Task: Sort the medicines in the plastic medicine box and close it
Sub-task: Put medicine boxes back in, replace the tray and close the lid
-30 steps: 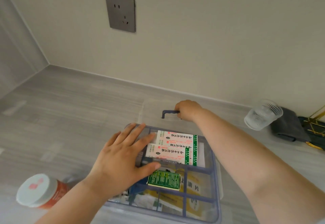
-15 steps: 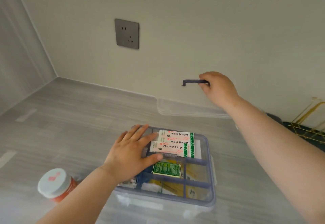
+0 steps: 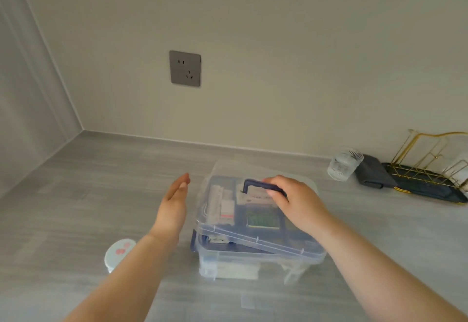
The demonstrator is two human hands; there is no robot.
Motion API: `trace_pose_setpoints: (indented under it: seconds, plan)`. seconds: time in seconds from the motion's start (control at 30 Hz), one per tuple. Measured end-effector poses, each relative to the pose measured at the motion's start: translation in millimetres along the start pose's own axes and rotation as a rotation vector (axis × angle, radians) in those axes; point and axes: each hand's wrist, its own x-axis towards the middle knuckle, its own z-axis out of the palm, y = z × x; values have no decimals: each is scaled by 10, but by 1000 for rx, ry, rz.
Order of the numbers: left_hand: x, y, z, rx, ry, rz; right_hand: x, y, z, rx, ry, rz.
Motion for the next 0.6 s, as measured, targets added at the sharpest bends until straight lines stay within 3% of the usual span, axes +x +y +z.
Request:
trace_pose_setpoints:
  seconds: [0.27, 0.6]
  plan:
    - [-138, -17, -96, 88, -241, -134, -18, 0, 115, -42, -77, -19]
    - [-320, -152, -2, 165, -240, -89, -126, 96, 227, 16, -76, -48]
